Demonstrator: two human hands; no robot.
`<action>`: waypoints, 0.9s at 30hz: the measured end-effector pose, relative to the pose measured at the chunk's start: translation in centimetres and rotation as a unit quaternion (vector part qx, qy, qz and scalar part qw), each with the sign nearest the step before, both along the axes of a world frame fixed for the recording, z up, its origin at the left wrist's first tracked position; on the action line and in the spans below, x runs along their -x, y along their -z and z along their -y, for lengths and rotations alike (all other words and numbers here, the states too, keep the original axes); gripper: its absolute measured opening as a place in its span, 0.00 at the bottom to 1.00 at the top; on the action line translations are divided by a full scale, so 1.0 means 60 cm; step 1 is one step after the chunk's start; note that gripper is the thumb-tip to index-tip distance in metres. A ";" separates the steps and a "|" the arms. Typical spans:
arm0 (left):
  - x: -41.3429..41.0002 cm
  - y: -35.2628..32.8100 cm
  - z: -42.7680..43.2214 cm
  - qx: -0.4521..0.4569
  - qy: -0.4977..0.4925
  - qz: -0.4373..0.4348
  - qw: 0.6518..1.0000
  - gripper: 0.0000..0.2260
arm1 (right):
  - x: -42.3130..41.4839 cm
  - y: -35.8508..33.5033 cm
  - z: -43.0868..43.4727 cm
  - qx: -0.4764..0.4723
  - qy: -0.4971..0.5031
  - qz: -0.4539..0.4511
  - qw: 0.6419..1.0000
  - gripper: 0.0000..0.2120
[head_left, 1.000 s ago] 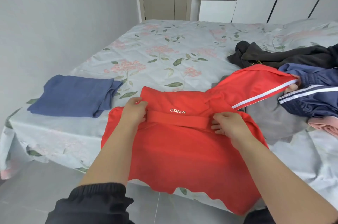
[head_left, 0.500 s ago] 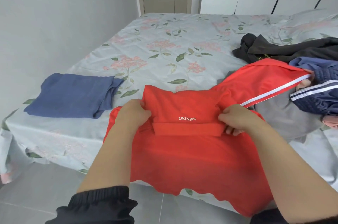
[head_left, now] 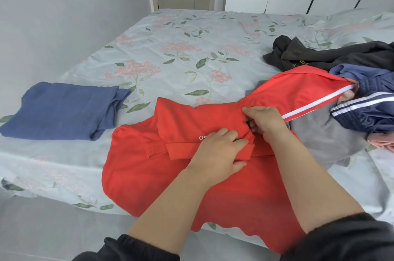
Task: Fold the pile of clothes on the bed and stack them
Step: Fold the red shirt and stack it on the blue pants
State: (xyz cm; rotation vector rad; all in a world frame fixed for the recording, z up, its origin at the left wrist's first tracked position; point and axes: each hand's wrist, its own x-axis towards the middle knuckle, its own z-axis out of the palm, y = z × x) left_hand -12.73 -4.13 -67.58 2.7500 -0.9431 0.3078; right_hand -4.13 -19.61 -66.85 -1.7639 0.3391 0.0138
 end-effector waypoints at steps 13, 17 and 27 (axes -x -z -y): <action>0.005 -0.004 -0.006 0.102 0.003 -0.055 0.993 0.14 | -0.013 -0.029 0.034 -0.031 0.056 0.003 0.998 0.18; -0.012 -0.005 -0.027 0.096 -0.053 -0.001 0.994 0.13 | 0.035 -0.049 0.028 0.142 -0.130 -0.181 0.964 0.23; -0.024 0.018 -0.066 -0.011 -0.184 0.000 0.983 0.21 | 0.079 -0.018 0.008 0.303 -0.087 -0.052 0.948 0.17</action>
